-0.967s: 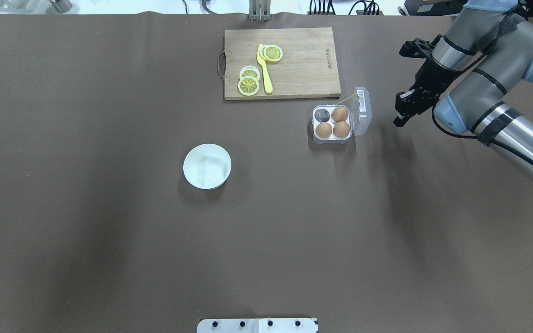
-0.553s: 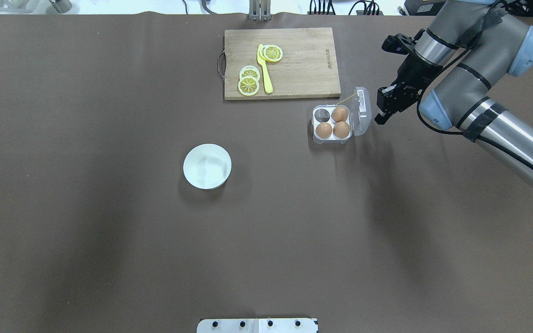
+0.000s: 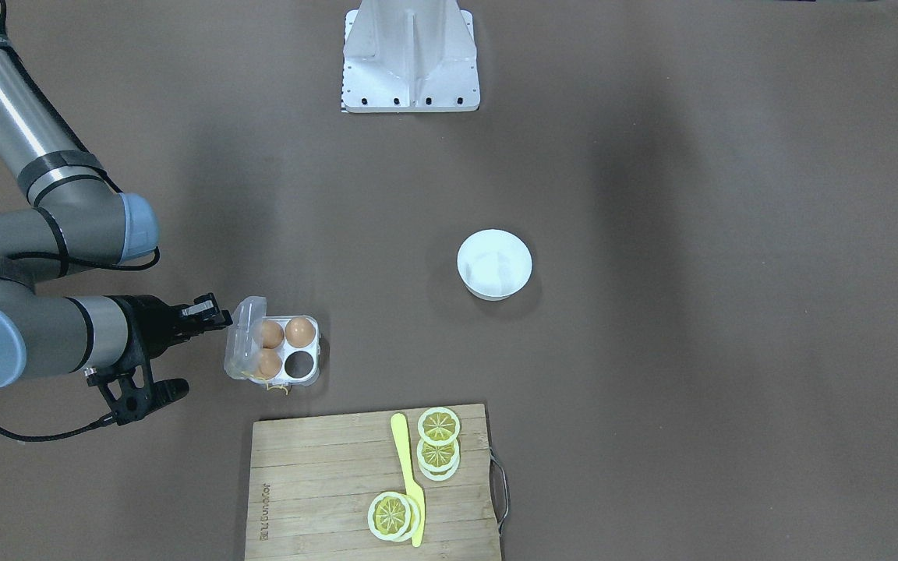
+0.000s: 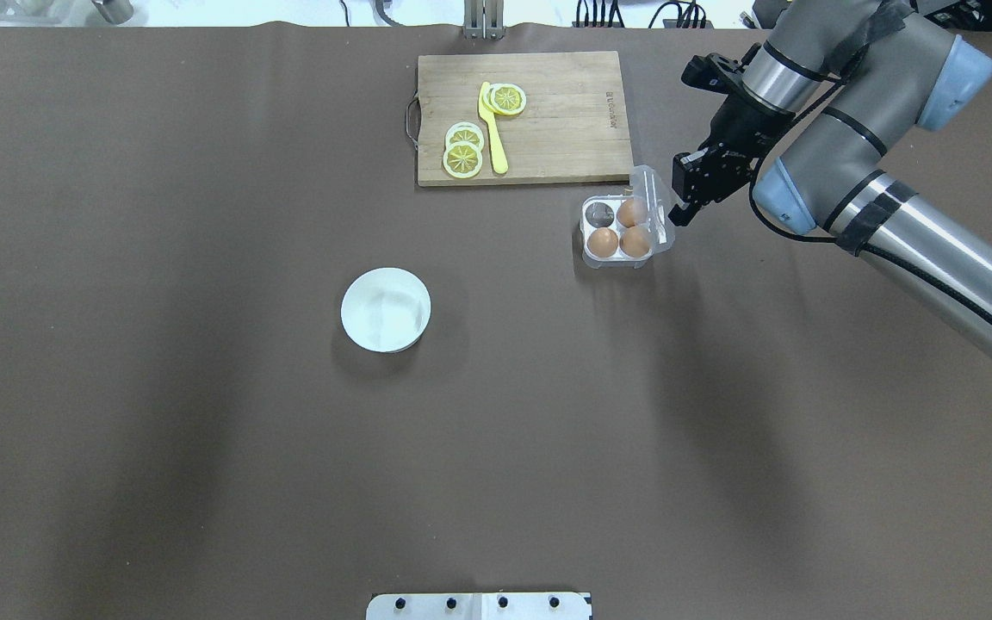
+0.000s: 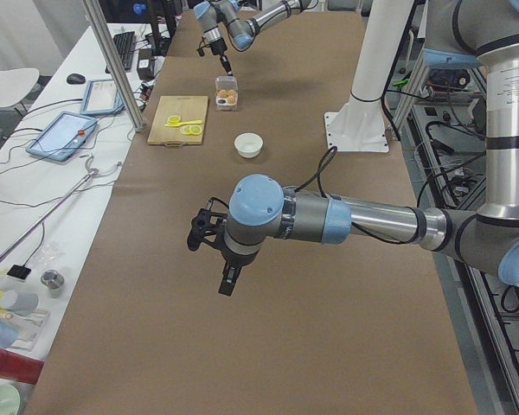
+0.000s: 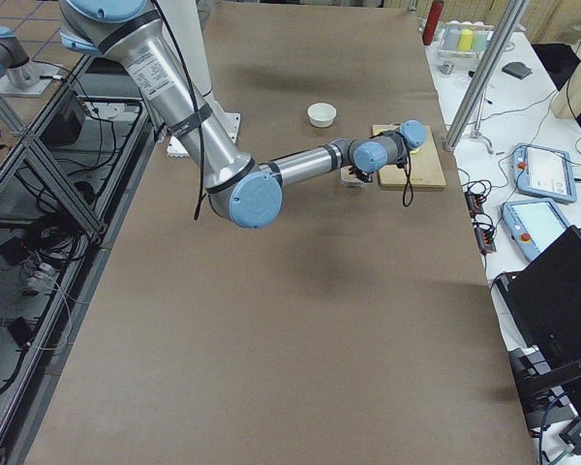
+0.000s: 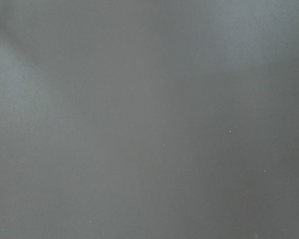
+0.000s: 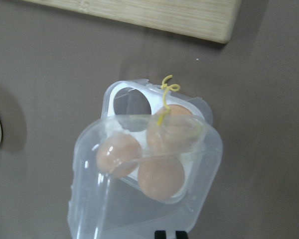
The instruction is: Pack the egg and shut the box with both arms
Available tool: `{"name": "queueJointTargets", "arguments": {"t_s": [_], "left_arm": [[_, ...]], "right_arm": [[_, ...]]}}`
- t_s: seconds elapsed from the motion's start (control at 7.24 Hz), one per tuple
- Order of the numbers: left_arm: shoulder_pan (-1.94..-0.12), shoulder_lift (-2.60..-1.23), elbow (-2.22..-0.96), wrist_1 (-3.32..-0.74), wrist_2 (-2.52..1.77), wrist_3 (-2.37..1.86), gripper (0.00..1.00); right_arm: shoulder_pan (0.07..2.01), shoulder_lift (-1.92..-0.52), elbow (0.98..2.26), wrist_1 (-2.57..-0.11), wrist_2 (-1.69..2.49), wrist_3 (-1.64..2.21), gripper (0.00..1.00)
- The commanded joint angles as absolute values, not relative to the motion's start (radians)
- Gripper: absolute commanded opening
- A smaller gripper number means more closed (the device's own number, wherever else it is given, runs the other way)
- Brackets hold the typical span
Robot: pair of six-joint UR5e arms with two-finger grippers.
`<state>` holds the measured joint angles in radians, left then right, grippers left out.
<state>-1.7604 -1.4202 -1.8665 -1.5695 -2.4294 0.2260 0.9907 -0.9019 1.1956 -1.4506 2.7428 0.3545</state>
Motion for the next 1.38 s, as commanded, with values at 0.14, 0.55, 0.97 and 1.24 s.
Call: {"name": "queueJointTargets", "arguments": {"t_s": [0.14,0.55,0.97,1.24], "left_arm": [[-1.761,-1.397,-1.876,-1.589,-2.43,0.224,0.98],[-1.759,-1.416,-1.872,-1.572,-2.468,0.21,0.98],[-1.756,-1.428,-1.862,-1.571,-2.474,0.183,0.98],[-1.755,-1.437,-1.861,-1.571,-2.473,0.166,0.98]], "right_arm": [[0.989,-0.847,1.195,-1.448,2.747,0.431,0.23],[1.067,-0.856,1.207,-1.404,2.747,0.449,0.99],[1.205,-0.984,1.312,-1.41,2.724,0.445,0.99],[1.284,-1.06,1.392,-1.411,2.682,0.373,0.99]]}}
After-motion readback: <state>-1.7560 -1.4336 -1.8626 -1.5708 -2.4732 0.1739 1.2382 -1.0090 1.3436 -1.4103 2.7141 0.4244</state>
